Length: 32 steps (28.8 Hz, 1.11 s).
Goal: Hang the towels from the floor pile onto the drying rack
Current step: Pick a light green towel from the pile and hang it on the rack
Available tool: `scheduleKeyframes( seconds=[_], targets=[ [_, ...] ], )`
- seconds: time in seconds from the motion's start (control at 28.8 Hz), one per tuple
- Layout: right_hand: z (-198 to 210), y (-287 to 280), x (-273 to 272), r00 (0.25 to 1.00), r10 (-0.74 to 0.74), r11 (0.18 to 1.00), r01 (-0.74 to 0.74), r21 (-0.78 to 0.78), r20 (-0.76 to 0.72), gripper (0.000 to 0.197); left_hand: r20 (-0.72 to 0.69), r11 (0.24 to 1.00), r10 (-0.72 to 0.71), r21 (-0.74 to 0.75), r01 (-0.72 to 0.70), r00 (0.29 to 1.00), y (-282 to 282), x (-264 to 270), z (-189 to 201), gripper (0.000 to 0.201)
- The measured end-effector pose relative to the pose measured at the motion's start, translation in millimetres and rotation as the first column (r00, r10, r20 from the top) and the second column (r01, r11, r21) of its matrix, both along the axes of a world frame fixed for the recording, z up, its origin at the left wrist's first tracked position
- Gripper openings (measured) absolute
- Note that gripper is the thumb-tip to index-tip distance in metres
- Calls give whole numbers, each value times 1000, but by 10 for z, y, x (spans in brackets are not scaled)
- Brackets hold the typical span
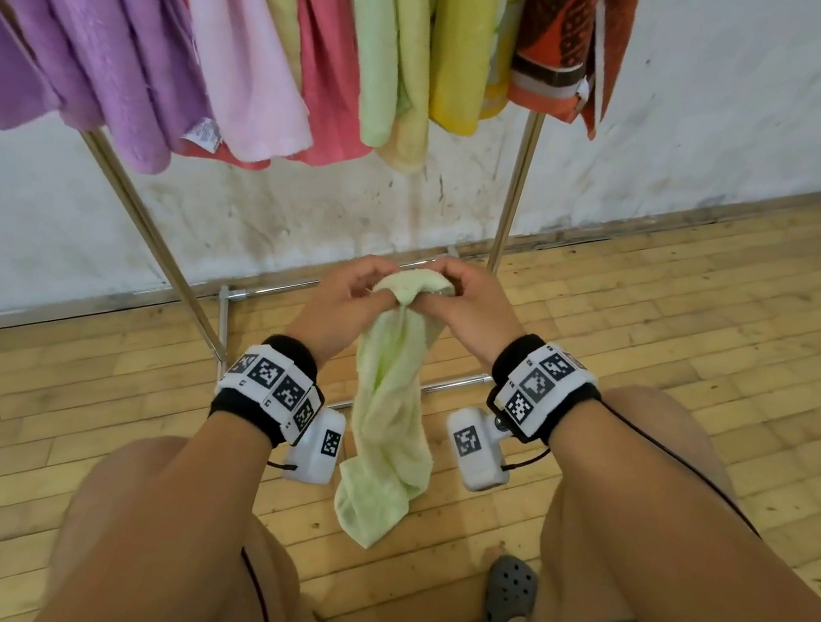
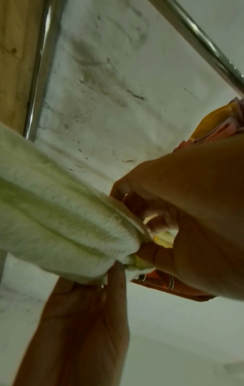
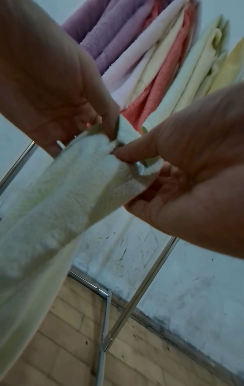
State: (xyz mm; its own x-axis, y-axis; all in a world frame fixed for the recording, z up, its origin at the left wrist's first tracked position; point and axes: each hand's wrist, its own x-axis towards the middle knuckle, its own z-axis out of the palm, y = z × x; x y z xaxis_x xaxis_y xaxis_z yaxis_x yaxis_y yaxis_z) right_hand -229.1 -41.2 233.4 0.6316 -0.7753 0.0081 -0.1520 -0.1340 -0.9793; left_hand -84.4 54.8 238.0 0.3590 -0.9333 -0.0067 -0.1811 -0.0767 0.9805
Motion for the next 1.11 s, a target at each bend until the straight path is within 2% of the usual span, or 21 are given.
scheduleKeyframes(
  seconds=[0.07,0.17,0.24,0.35,0.42,0.49,0.62,0.69,0.76,0.83,0.9,0.97,1.04,1.11],
  targets=[
    [-25,0,-9,1000,6,999,-5,32,-24,25,-12,998,40,-48,-40,999,-8,-31,30,9],
    [-99,9,-14,975,88,996,-93,-16,-202,30,-52,983,139,-116,-144,989,-20,8,79,16],
    [-79,-4,-34,985,61,998,-65,-18,-160,21,-91,981,153,-107,-163,984,-28,42,66,16],
    [8,-42,-79,998,-28,1000,28,3,57,18,-105,998,64,4,-64,992,-51,27,-14,9],
    [45,-53,-102,992,-29,999,31,-15,122,22,-107,993,-65,94,76,992,-67,6,-65,29],
    [26,-52,-90,994,-47,998,51,-37,99,22,-119,971,-165,156,182,979,-57,-48,-80,43],
    [-41,-79,-43,999,-38,998,36,-52,-24,12,-124,995,-78,60,85,989,-62,-83,-33,27],
    [-93,-107,-40,991,27,999,-32,-31,-133,19,-146,999,-47,-17,45,988,-60,-69,6,13],
    [-121,-100,-45,976,58,995,-75,-72,-211,22,-152,998,-52,-48,45,987,-57,-46,19,10],
    [-97,-83,-60,992,24,997,-33,-72,-122,15,-149,998,-59,-21,57,987,-62,-34,-4,15],
    [-38,-70,-77,999,-28,999,29,-38,20,21,-156,995,-83,44,91,984,-65,-39,-35,32],
    [18,-45,-85,996,-26,999,29,-32,90,19,-173,988,-112,85,128,979,-66,-53,-51,40],
    [19,-36,-76,997,-20,999,22,-30,75,16,-185,989,-111,76,127,976,-70,-60,-61,33],
    [3,-38,-65,999,-8,1000,8,3,34,19,-153,994,-84,50,92,985,-76,-54,-74,14]
  ],
)
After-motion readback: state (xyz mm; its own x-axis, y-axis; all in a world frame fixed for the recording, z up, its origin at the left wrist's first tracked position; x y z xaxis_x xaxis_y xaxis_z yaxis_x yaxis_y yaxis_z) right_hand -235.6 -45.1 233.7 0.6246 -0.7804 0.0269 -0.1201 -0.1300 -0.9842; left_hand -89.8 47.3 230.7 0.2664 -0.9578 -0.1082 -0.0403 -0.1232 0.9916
